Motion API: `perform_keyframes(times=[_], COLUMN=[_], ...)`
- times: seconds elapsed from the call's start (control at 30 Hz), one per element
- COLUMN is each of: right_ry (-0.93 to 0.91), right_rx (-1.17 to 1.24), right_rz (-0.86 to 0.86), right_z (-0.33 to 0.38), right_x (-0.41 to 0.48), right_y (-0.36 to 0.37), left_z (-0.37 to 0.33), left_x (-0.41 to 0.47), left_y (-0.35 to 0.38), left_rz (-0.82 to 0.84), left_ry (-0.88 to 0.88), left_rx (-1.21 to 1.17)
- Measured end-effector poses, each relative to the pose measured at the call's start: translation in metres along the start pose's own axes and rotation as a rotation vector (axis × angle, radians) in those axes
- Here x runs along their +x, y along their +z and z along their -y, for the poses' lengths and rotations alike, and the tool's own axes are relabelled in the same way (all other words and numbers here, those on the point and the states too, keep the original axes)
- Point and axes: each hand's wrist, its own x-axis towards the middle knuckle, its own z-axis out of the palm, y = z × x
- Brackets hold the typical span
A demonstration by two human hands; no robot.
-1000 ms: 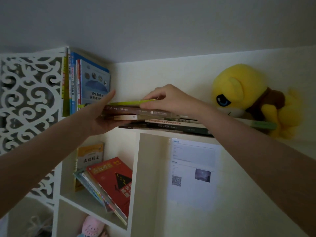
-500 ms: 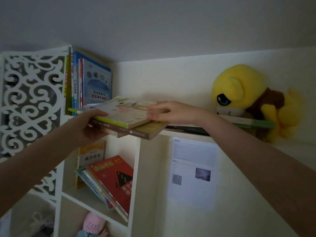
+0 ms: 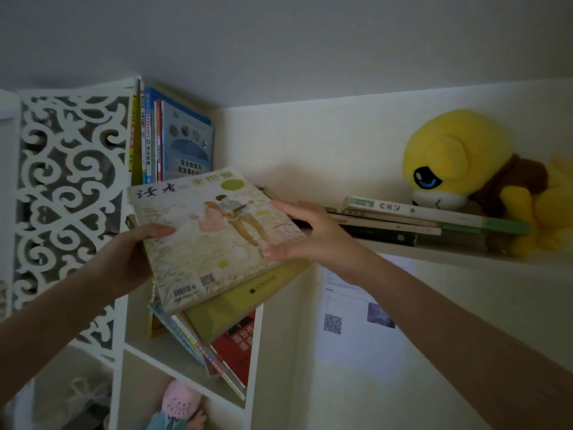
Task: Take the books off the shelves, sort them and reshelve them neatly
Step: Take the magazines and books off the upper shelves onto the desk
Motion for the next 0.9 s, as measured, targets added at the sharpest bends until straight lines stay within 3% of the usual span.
perform_keyframes(times=[0.17, 0.27, 0.5, 0.7, 0.77, 0.9], right_ry=[-0.003, 0.010, 0.056, -0.036, -0.053, -0.018], right_rx=[0.177, 0.360, 0.484, 0.429, 0.454, 0.512], right_rz=[-0.123, 0.009, 0.100, 0.102, 0.134, 0.213], right_z=[-0.008, -0.009, -0.011, -0.016, -0.017, -0.016], right_x=[-0.010, -0.007, 0.006, -0.003, -0.009, -0.016], right_y=[0.026, 0.029, 0.022, 0.031, 0.033, 0.037], left_z=[0.005, 0.007, 0.006, 0.000, -0.004, -0.006], left_x=[0.004, 0.004, 0.007, -0.004, -0.006, -0.009], left_y=[-0.009, -0.015, -0.023, -0.019, -0.021, -0.014], left_rz=[0.052, 0.098, 0.148, 0.141, 0.093, -0.190], left_ry=[0.016, 0.007, 0.006, 0.057, 0.067, 0.173], left_rx=[0.024, 0.062, 0.056, 0.176, 0.227, 0.174])
